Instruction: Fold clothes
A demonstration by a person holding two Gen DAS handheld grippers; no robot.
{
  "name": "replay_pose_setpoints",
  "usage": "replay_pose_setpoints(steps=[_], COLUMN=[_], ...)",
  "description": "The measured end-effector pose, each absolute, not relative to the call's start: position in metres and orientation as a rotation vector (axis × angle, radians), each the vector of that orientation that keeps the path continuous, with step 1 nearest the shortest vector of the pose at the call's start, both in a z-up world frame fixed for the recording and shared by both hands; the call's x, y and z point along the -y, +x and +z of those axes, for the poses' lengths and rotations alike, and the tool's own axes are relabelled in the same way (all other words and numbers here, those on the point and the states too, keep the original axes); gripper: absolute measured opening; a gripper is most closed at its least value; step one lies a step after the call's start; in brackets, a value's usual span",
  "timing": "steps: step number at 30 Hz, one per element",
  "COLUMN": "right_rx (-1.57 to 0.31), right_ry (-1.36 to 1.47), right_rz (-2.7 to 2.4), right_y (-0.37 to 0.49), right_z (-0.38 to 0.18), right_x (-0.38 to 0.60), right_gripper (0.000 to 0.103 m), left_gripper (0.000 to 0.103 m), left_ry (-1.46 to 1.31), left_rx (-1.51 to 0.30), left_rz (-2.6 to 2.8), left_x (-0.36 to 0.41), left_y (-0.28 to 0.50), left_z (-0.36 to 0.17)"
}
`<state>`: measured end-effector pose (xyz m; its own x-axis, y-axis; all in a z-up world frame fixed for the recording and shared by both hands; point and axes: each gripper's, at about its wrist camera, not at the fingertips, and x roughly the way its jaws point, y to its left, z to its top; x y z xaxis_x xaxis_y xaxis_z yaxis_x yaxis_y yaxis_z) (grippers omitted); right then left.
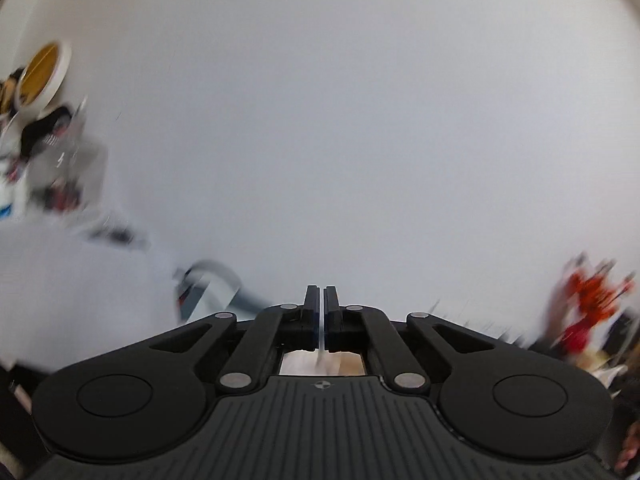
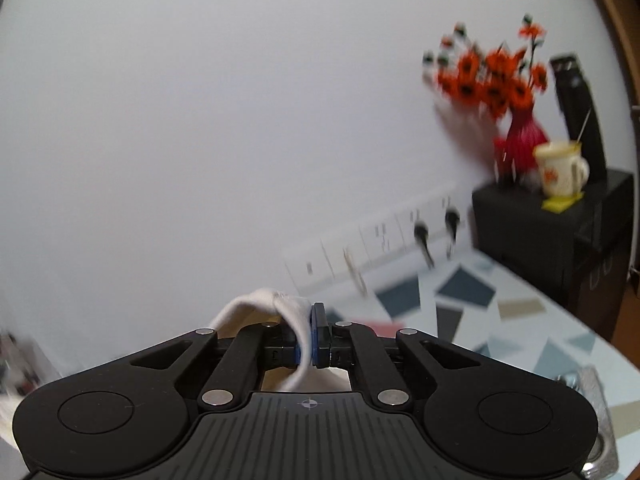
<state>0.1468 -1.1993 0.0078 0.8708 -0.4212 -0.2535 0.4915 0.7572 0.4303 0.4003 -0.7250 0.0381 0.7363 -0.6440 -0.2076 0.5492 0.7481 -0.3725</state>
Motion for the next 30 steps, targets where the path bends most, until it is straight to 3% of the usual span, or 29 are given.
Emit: replay_pose_setpoints(steps=[3, 5, 6, 7, 9, 17, 22, 27, 29, 30], right_rx=[-0.143, -0.214, -0.250, -0.289, -0.349, -0.479, -0.455, -0.427, -0.429, -0.432], right_ry=[0.476, 0.430, 0.434, 0.458, 0.502, 0.507, 0.461, 0.422, 0.416, 0.418], right_rz=[-0.471, -0.495, -0.513, -0.531, -0.565, -0.659, -0.652, -0.629, -0.628, -0.629], right_y=[0.134, 0.137, 0.139, 0.140, 0.144, 0.155, 0.157, 0.161, 0.162, 0.162], right_z=[0.023, 0.016, 0.006, -0.006, -0.028, -0.067, -0.055, -0.047, -0.048, -0.050], right_x=[1.196, 1.193, 1.194, 1.197, 1.203, 1.199, 1.177, 1.154, 1.148, 1.146], right_gripper=[0.004, 0.004, 0.004, 0.004, 0.004, 0.004, 0.004, 0.004, 0.004, 0.004], left_gripper=[0.003, 0.008, 0.022, 0.044, 0.056, 0.060, 0.071, 0.073, 0.069, 0.051], left_ry=[-0.270, -0.242, -0.217, -0.184, -0.098, 0.254, 0.188, 0.052, 0.054, 0.064], left_rx=[-0.373, -0.410, -0.441, -0.480, -0.561, -0.815, -0.951, -1.125, -1.100, -1.083], left_rz=[-0.674, -0.672, -0.659, -0.645, -0.631, -0.777, -0.930, -0.987, -0.956, -0.946], left_x=[0.722, 0.721, 0.725, 0.728, 0.739, 0.798, 0.819, 0.850, 0.863, 0.871], left_y=[0.409, 0.417, 0.422, 0.427, 0.429, 0.392, 0.380, 0.391, 0.395, 0.397], left_z=[0.036, 0.031, 0.021, 0.007, -0.028, -0.148, -0.171, -0.203, -0.205, -0.205])
